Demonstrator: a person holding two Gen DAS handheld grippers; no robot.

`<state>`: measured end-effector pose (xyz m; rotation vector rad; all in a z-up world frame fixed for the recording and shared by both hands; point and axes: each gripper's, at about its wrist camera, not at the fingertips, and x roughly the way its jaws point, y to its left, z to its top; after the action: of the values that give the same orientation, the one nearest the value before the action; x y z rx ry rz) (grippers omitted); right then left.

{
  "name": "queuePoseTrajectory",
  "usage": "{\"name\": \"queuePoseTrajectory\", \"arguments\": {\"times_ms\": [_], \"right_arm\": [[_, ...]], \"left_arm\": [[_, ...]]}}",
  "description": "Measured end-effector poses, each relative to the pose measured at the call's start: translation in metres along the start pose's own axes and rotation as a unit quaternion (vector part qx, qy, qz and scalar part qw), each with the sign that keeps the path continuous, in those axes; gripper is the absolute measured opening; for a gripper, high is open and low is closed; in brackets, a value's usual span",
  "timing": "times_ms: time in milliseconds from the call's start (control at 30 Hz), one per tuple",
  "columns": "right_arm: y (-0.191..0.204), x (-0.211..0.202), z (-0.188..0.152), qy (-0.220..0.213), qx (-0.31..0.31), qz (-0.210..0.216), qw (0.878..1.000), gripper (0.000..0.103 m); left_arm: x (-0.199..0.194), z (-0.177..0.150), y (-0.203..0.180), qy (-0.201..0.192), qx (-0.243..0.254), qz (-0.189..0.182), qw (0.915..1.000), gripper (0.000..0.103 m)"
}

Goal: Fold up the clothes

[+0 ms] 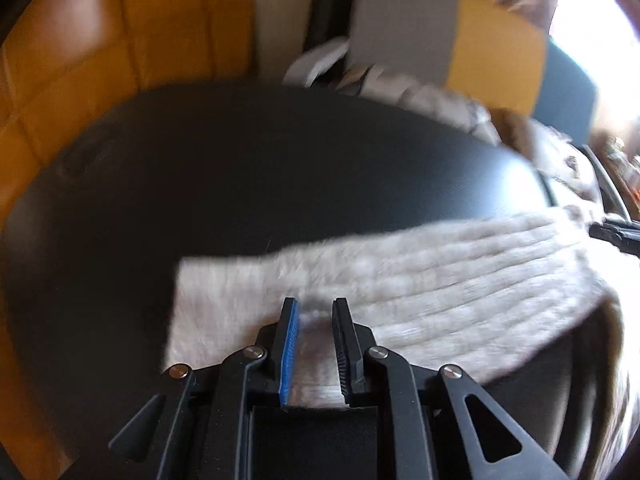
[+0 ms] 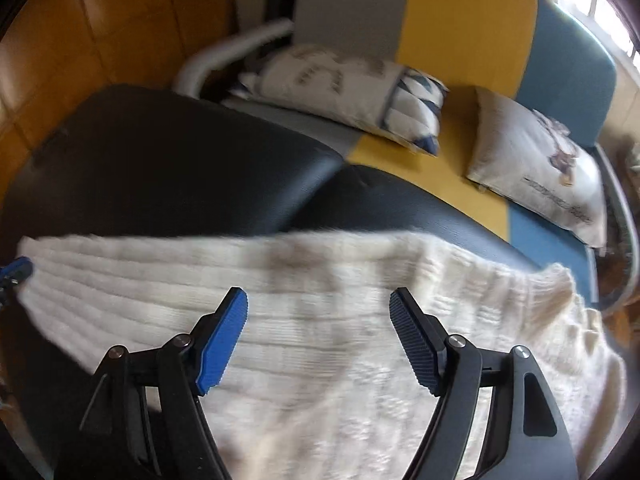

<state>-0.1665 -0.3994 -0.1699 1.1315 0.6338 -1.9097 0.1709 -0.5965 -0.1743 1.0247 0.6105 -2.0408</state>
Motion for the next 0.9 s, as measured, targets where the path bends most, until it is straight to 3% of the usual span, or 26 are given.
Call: {"name": "queuePoseTrajectory", "arguments": {"times_ms": [67, 200, 300, 367, 467, 567, 700, 833, 900], "right_arm": [[-0.006, 0.012, -0.004, 0.018, 0.003, -0.003, 1.0, 0.082], [-0.009, 0.011, -0.003, 0.006, 0.009, 0.008, 1.0, 0.083], [-0.014, -0.003, -0.008, 0.003, 0.01, 0.028, 1.0, 0.083], [-0.014, -0.018, -0.015, -0.005, -0.009, 0.028, 1.0, 0.083], [-0.013, -0.049, -0.039, -0.012, -0.041, 0.029, 0.999, 0.083], [-0.015, -0.075, -0.066, -0.009, -0.066, 0.031, 0.997, 0.083], [-0.013, -0.089, -0.104, 0.021, -0.082, 0.042, 0.996, 0.083], [-0.003, -0.07, -0.139, 0.069, -0.069, 0.046, 0.994, 0.083], [0.001, -0.066, -0.146, 0.052, -0.055, 0.048, 0.996, 0.087]], "left_arm": [[0.003, 0.003, 0.005, -0.002, -0.007, 0.0, 1.0, 0.02], [0.005, 0.008, 0.008, 0.002, -0.014, 0.006, 0.9999, 0.02], [0.001, 0.009, 0.007, 0.008, -0.024, 0.003, 0.9997, 0.02], [-0.015, 0.001, 0.006, -0.008, -0.026, 0.003, 0.9996, 0.02], [-0.039, -0.008, -0.004, -0.032, -0.023, -0.037, 0.9985, 0.02], [-0.056, -0.024, -0.029, -0.028, -0.005, -0.098, 0.9947, 0.02], [-0.072, -0.061, -0.08, 0.01, 0.031, -0.194, 0.9804, 0.02], [-0.077, -0.1, -0.133, 0.059, 0.08, -0.24, 0.9656, 0.02], [-0.082, -0.122, -0.155, 0.079, 0.088, -0.264, 0.9572, 0.02]]}}
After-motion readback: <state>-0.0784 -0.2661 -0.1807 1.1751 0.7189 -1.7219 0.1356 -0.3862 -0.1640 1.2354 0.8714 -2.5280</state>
